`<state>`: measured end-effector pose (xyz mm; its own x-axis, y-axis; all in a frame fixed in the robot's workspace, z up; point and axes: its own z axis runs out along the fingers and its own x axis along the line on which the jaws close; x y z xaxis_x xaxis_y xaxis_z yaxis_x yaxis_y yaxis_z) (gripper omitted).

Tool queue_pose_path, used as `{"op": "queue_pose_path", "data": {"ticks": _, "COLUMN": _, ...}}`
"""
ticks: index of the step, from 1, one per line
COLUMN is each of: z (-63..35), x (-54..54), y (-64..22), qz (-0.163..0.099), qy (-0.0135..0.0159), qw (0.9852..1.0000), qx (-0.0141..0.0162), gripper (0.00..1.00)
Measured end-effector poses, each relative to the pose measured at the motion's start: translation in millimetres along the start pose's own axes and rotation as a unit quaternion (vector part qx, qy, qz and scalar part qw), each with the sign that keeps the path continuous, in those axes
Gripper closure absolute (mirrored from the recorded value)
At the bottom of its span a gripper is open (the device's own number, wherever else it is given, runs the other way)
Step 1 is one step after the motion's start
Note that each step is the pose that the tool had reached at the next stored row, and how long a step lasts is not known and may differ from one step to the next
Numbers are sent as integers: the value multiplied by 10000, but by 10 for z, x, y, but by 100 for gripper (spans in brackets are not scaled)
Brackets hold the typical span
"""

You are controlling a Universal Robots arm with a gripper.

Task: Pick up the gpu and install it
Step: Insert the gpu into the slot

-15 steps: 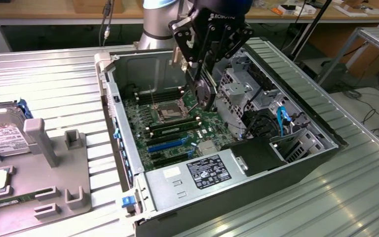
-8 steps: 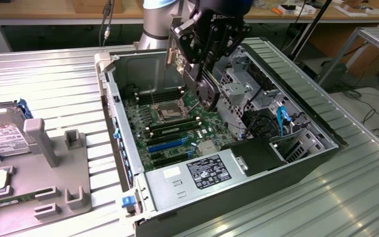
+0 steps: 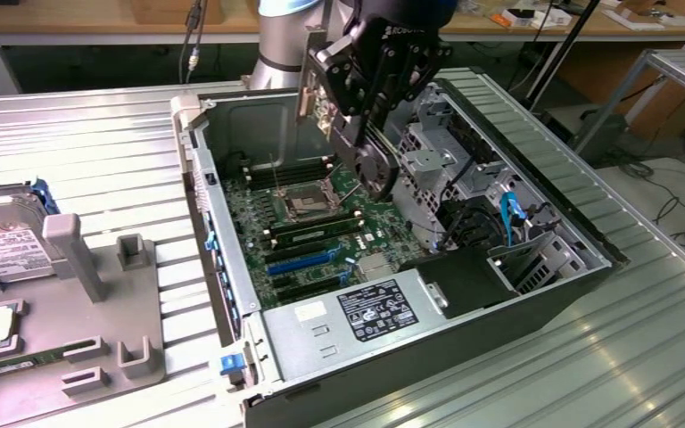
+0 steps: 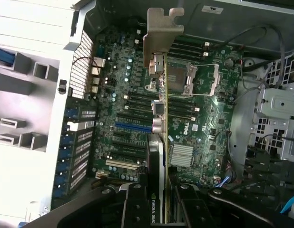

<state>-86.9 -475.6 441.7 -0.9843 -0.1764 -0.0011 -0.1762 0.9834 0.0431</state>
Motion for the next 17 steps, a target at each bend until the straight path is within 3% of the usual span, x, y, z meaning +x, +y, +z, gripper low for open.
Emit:
{"op": "queue_pose_path", "data": {"ticks": 5, "z": 0, "x": 0, "y": 0, "qz": -473, "qy": 20, "qw": 9989, "qx": -1, "gripper": 73}}
{"op": "queue_pose_path", "data": {"ticks": 9, "z": 0, "x": 0, "y": 0, "qz": -1173, "qy": 51, "qw": 9931, "qx": -1, "gripper": 73}}
{"op": "queue_pose_path", "data": {"ticks": 13, "z": 0, "x": 0, "y": 0, "qz": -1830, "qy": 79, "qw": 9831, "qx": -2, "gripper": 73}}
{"op": "queue_pose_path", "data": {"ticks": 14, "z": 0, "x": 0, "y": 0, "qz": -2061, "qy": 89, "qw": 9785, "qx": -2, "gripper": 73}}
{"op": "queue_pose_path", "data": {"ticks": 15, "z": 0, "x": 0, "y": 0, "qz": -2211, "qy": 96, "qw": 9752, "qx": -2, "gripper": 73}}
{"op": "queue_pose_path", "data": {"ticks": 17, "z": 0, "x": 0, "y": 0, "qz": -2380, "qy": 103, "qw": 9712, "qx": -3, "gripper": 73}}
